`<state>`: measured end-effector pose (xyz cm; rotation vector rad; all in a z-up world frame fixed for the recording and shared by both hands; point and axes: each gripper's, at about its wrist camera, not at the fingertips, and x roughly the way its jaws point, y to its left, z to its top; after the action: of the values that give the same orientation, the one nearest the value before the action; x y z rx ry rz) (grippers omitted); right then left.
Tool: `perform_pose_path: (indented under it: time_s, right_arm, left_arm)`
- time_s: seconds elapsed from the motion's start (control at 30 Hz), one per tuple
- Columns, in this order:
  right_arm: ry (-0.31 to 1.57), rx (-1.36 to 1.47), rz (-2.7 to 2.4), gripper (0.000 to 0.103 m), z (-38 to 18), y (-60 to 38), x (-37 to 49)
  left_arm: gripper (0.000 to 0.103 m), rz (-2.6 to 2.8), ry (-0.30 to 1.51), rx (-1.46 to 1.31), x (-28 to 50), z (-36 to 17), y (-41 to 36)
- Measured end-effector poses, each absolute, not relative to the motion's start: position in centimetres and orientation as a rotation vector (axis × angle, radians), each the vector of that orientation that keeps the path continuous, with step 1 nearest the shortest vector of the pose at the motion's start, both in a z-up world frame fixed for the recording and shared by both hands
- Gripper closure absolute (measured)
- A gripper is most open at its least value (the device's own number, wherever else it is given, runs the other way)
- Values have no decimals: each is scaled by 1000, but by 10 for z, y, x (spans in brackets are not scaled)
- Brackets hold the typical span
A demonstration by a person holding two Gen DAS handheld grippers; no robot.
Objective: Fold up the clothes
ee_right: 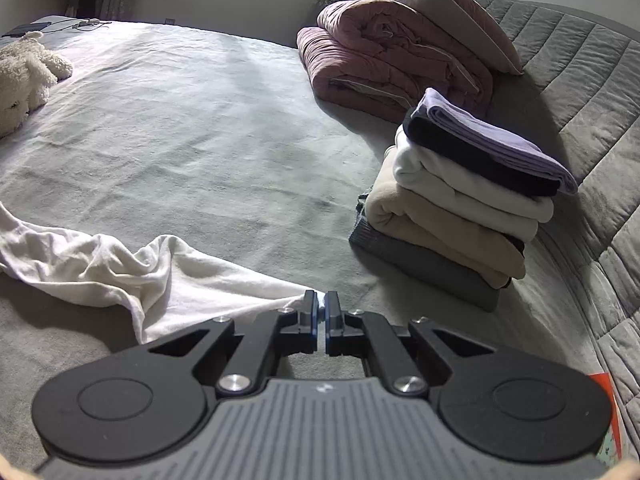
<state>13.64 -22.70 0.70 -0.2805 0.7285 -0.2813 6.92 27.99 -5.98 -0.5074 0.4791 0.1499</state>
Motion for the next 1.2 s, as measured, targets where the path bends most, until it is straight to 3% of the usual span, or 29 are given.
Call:
perform_pose_path:
  time_s: [0.77,1.1,1.2]
  right_arm:
    - [795,-212,-397,101,43,-285,192]
    - [955,-192,-422,100,-1,-301,210]
    - [938,-149,-397,83,-3,-301,202]
  left_arm:
    - [56,152,479,-510,69,-60,280]
    - [56,161,507,-475,74,-56,277]
    - [56,158,547,-462,79,-50,278]
